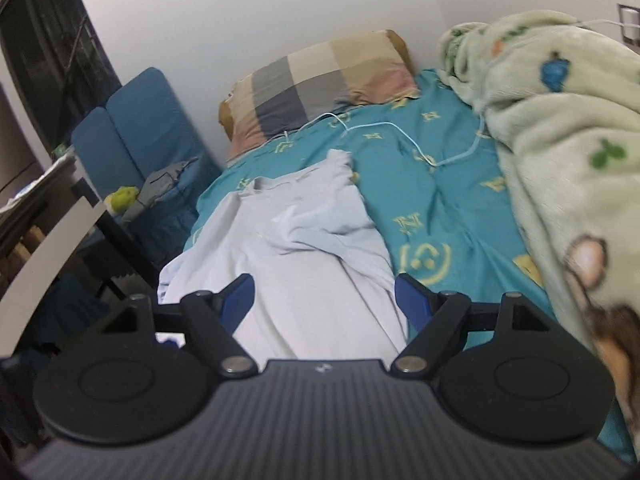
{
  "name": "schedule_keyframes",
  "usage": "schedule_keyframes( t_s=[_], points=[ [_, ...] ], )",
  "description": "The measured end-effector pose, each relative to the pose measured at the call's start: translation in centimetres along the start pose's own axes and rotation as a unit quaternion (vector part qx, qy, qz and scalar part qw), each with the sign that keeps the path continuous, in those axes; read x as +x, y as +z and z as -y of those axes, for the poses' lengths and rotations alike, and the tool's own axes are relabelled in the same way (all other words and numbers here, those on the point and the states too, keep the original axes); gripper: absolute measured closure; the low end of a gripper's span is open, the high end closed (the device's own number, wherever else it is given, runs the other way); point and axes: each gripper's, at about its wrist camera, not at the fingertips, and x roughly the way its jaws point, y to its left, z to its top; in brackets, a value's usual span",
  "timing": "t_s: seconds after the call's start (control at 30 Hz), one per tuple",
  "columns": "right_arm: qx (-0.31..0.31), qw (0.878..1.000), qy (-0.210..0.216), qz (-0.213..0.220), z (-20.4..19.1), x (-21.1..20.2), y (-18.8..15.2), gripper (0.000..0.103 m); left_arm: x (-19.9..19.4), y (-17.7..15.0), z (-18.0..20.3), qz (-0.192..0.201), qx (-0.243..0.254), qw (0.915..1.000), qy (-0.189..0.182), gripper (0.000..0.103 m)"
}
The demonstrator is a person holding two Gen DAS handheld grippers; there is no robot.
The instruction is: Fold clothes
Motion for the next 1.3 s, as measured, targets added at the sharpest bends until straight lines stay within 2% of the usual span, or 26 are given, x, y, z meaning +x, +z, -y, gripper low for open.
schedule_keyframes(
  t_s=[0.17,0.33,0.43,0.53,0.6,0.7,0.77,0.83,0.9,0.97,1.07,1.13,1.2,1.3],
  points=[
    [-0.006,1.000,-0.017,0.008,1.1,0.0,0.5,0.024,2.8,1.4,2.6,-0.016,0.093,0.9955,0.007,0.031],
    [0.005,1.000,-0.028,0.011,3.1,0.6,0.9,0.024,10.1,4.1,5.2,-0.036,0.214,0.9760,0.009,0.031],
    [0.023,0.999,-0.038,0.009,4.8,1.5,1.3,0.024,15.3,5.8,6.8,-0.056,0.233,0.9709,0.004,0.031],
    [0.044,0.998,-0.051,0.009,6.4,2.8,1.5,0.024,20.4,7.5,8.4,-0.066,0.225,0.9720,-0.012,0.031],
    [0.067,0.996,-0.051,0.000,7.6,3.7,1.6,0.024,23.7,8.3,9.8,-0.070,0.247,0.9664,-0.019,0.031],
    [0.105,0.994,-0.036,-0.008,9.2,4.8,1.7,0.024,28.5,8.5,11.2,-0.096,0.278,0.9557,-0.011,0.032],
    [0.116,0.992,-0.040,-0.011,9.8,5.5,1.7,0.024,30.8,8.2,11.6,-0.117,0.285,0.9514,-0.006,0.042],
    [0.125,0.991,-0.041,-0.013,10.3,6.2,1.9,0.024,32.5,7.9,11.8,-0.137,0.285,0.9487,0.005,0.090],
    [0.132,0.990,-0.042,-0.018,10.6,6.7,1.8,0.024,32.0,8.6,11.0,-0.128,0.264,0.9561,0.000,0.096],
    [0.137,0.989,-0.041,-0.024,10.8,7.1,1.7,0.024,31.1,9.7,9.9,-0.114,0.232,0.9661,-0.005,0.098],
    [0.145,0.989,-0.035,-0.022,10.8,6.9,1.6,0.024,29.1,12.4,7.3,-0.090,0.154,0.9840,-0.008,0.099],
    [0.145,0.989,-0.034,-0.019,10.6,6.6,1.6,0.024,27.9,14.1,5.3,-0.077,0.095,0.9924,-0.010,0.099],
    [0.141,0.989,-0.030,-0.017,10.2,6.4,1.6,0.024,27.0,15.6,3.1,-0.072,0.035,0.9967,-0.012,0.099],
    [0.134,0.990,-0.031,-0.022,9.7,6.4,1.5,0.024,26.4,16.8,0.2,-0.068,-0.036,0.9970,0.008,0.099]
  ],
)
